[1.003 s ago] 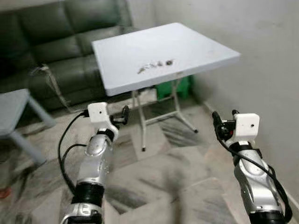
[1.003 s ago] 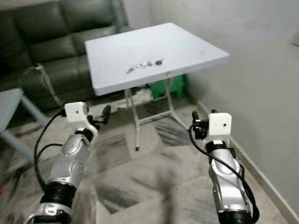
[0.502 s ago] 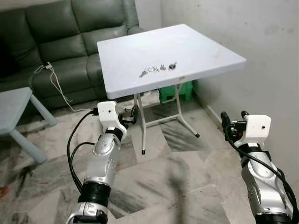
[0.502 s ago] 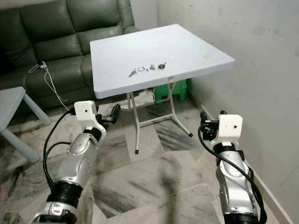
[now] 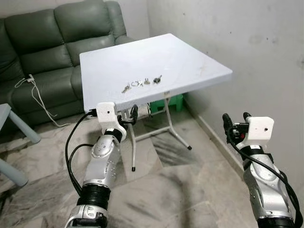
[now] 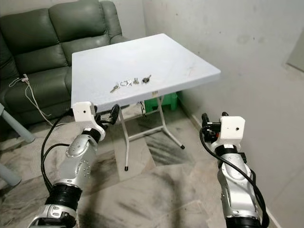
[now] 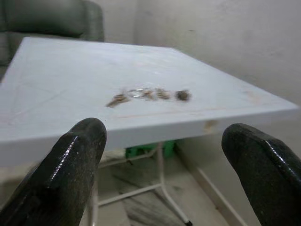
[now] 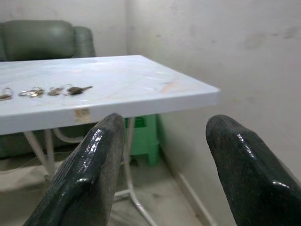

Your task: Hang keys on a hook

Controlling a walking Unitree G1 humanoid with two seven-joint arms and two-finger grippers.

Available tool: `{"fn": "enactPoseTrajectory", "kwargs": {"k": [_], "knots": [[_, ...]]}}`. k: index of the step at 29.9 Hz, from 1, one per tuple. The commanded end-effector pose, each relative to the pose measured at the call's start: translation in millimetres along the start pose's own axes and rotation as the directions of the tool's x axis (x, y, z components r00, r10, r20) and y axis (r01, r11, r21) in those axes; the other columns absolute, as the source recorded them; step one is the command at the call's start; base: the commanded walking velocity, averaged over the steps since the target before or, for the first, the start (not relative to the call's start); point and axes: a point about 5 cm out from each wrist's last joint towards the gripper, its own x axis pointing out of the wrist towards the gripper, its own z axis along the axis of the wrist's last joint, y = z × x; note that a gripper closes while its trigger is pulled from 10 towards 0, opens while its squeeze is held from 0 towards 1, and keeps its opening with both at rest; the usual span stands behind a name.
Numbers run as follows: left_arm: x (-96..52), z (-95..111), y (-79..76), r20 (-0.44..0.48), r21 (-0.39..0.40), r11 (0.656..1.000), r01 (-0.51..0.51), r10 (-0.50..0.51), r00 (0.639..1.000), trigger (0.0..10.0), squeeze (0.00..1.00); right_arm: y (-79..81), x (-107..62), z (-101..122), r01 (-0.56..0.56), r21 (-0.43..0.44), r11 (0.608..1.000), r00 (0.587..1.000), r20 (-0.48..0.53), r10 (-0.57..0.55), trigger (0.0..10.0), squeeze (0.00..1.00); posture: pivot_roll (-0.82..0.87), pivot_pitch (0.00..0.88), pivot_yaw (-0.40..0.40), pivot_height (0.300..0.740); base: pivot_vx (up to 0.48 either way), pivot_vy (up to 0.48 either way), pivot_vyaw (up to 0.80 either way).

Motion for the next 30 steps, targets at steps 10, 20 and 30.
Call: {"fn": "enactPoseTrajectory", "kwargs": {"k": [10, 20, 30], "knots": [[1.1, 3.8, 3.5, 0.010, 0.007, 1.000, -0.008, 0.008, 1.000, 10.0, 0.00, 5.1, 3.5, 5.9, -0.035, -0.029, 0.999, 0.999, 0.018, 0.036, 10.0, 0.00, -0.10, 0.000, 0.034, 0.740, 0.363, 0.000, 0.44], [0.6, 3.2, 2.5, 0.011, 0.005, 1.000, -0.008, 0.007, 1.000, 10.0, 0.00, 6.5, 3.7, 5.7, -0.048, -0.042, 0.998, 0.999, 0.016, 0.049, 10.0, 0.00, -0.10, 0.000, 0.031, 0.740, 0.362, 0.000, 0.80], [-0.2, 2.5, 3.1, 0.010, 0.006, 1.000, -0.010, 0.010, 1.000, 10.0, 0.00, 6.4, 3.6, 7.1, -0.047, -0.017, 0.999, 0.998, 0.027, 0.048, 10.0, 0.00, -0.10, 0.000, 0.026, 0.740, 0.363, 0.000, 0.64]]}}
